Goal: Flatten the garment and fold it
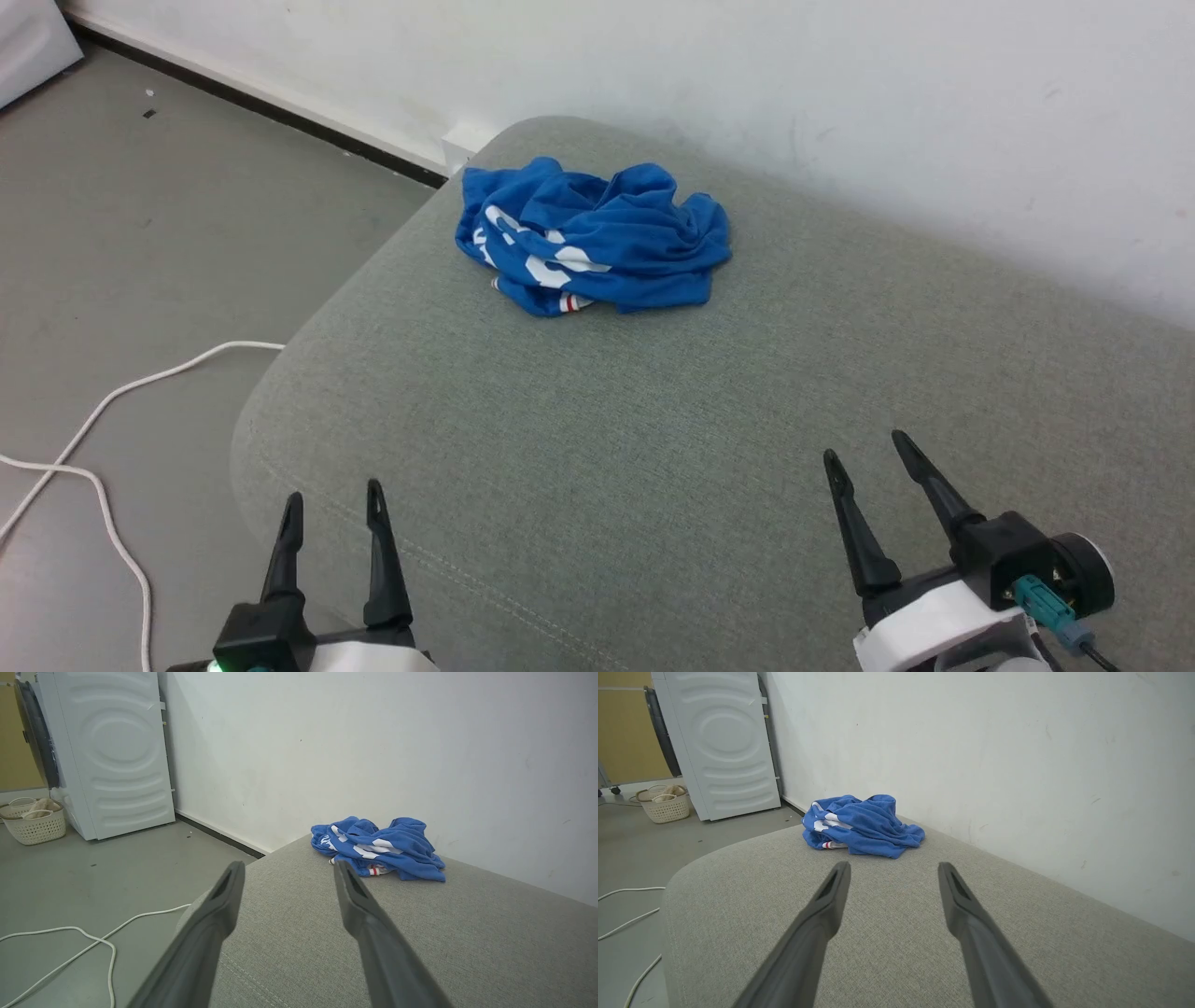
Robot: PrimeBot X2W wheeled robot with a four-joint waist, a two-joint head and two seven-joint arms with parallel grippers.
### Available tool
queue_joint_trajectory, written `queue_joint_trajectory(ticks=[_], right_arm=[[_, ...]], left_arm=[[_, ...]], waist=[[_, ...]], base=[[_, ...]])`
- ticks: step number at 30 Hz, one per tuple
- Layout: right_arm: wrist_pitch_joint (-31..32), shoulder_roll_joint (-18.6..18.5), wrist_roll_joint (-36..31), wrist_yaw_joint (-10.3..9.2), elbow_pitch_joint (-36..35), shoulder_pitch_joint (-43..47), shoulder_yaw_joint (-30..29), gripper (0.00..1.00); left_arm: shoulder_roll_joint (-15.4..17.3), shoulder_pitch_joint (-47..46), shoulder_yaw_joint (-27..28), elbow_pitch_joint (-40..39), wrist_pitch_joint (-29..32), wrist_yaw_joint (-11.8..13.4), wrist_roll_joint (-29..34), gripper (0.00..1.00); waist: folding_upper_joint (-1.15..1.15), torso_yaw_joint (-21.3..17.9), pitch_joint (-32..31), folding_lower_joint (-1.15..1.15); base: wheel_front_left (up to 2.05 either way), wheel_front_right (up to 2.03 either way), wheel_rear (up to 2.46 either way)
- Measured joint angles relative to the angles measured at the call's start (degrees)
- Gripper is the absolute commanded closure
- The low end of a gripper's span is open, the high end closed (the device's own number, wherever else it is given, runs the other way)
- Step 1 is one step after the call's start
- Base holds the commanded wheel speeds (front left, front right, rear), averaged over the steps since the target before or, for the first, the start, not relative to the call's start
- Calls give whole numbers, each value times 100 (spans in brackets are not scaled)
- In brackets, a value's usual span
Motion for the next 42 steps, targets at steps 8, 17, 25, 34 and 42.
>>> queue_joint_trajectory(ticks=[8,17,25,34,42], right_arm=[[-9,0,-1,0,-40,3,-22,0],[69,1,-29,0,-232,12,-89,0],[318,3,-221,0,-665,29,-286,0],[655,7,-532,0,-1324,-57,-263,0],[983,-231,-619,0,-2141,-266,-218,0]], left_arm=[[0,0,-53,-14,0,26,-12,0],[22,-94,-63,-75,-5,-126,-157,0],[566,-1312,-59,-455,626,-488,-125,0],[1074,-3255,89,-541,1482,-667,-12,0],[1503,-4660,147,266,2114,-1121,-158,0]], waist=[[0,-42,57,0],[0,-60,150,0],[0,-131,364,1],[0,-340,876,1],[0,-618,1532,2]], base=[[0,0,0],[0,0,0],[0,0,0],[0,0,0],[0,0,0]])
